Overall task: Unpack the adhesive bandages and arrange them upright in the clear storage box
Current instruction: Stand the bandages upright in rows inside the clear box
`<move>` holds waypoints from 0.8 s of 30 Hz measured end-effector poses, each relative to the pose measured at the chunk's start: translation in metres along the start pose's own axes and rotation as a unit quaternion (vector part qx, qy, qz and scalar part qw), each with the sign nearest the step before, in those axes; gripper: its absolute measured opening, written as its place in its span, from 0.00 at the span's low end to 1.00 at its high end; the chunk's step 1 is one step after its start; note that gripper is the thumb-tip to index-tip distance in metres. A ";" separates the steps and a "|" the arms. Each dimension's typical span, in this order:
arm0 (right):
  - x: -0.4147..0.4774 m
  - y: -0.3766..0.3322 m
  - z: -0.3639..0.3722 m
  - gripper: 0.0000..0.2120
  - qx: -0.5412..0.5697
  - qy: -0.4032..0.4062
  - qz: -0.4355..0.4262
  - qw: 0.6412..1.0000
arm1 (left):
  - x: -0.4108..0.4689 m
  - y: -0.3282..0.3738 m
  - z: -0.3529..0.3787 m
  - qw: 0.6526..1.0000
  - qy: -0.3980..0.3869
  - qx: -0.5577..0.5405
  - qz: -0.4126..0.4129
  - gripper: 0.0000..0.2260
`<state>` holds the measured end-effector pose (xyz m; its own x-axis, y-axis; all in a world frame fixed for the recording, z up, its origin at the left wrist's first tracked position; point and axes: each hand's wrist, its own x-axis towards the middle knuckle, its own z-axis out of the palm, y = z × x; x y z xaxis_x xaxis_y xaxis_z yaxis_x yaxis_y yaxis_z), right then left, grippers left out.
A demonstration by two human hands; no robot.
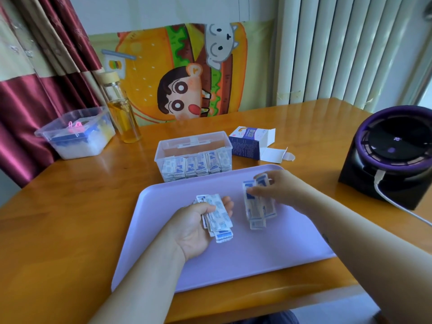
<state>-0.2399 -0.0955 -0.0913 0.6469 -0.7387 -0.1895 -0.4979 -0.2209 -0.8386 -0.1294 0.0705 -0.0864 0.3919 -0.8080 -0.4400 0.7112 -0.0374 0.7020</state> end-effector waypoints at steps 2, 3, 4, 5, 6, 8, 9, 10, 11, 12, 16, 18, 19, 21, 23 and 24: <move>-0.002 -0.003 0.002 0.27 -0.109 0.101 -0.043 0.988 | -0.003 0.002 -0.003 0.999 -0.007 0.035 0.014 0.11; -0.004 -0.007 0.003 0.29 -0.110 0.141 -0.076 0.981 | -0.003 0.002 -0.004 0.998 -0.011 0.056 0.020 0.11; -0.009 -0.013 0.005 0.27 -0.089 0.152 -0.105 0.979 | -0.003 0.002 -0.004 0.997 -0.014 0.077 0.024 0.11; -0.013 -0.019 0.008 0.25 -0.051 0.121 -0.116 0.985 | -0.003 0.001 -0.003 0.995 -0.015 0.092 0.027 0.11; -0.018 -0.025 0.012 0.21 -0.012 0.063 -0.117 0.991 | -0.002 -0.001 0.000 0.994 -0.015 0.102 0.030 0.10; -0.023 -0.030 0.024 0.13 0.023 -0.047 -0.101 0.993 | -0.002 -0.004 0.005 0.992 -0.014 0.116 0.047 0.10; -0.024 -0.030 0.028 0.14 0.023 -0.071 -0.100 0.992 | -0.002 -0.005 0.007 0.991 -0.014 0.124 0.056 0.10; -0.023 -0.027 0.031 0.17 0.028 -0.076 -0.101 0.992 | -0.001 -0.006 0.007 0.989 -0.016 0.133 0.064 0.10; -0.021 -0.026 0.033 0.19 0.040 -0.072 -0.097 0.992 | -0.001 -0.007 0.007 0.988 -0.016 0.140 0.069 0.10; -0.019 -0.023 0.033 0.19 0.059 -0.066 -0.087 0.992 | -0.001 -0.007 0.007 0.987 -0.017 0.143 0.069 0.10; -0.014 -0.021 0.032 0.12 0.138 -0.067 -0.045 0.987 | -0.002 -0.003 -0.001 0.989 -0.007 0.134 0.065 0.11; -0.012 -0.019 0.034 0.12 0.167 -0.088 -0.026 0.982 | -0.003 -0.002 -0.005 0.984 -0.002 0.158 0.080 0.10; -0.012 -0.019 0.036 0.13 0.180 -0.095 -0.022 0.979 | -0.003 -0.002 -0.007 0.982 0.004 0.169 0.089 0.10; -0.012 -0.019 0.039 0.17 0.201 -0.100 -0.017 0.974 | -0.003 -0.003 -0.010 0.977 0.021 0.186 0.104 0.10; -0.012 -0.021 0.041 0.19 0.194 -0.097 -0.023 0.976 | -0.002 -0.004 -0.010 0.975 0.040 0.189 0.112 0.11; -0.012 -0.023 0.043 0.20 0.186 -0.092 -0.030 0.978 | -0.002 -0.004 -0.011 0.975 0.046 0.186 0.114 0.11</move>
<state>-0.2119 -0.0540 -0.0920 0.7784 -0.5969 -0.1944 -0.2341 0.0113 -0.9721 -0.1263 0.0787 -0.0945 0.5784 -0.7645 -0.2846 0.3447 -0.0871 0.9347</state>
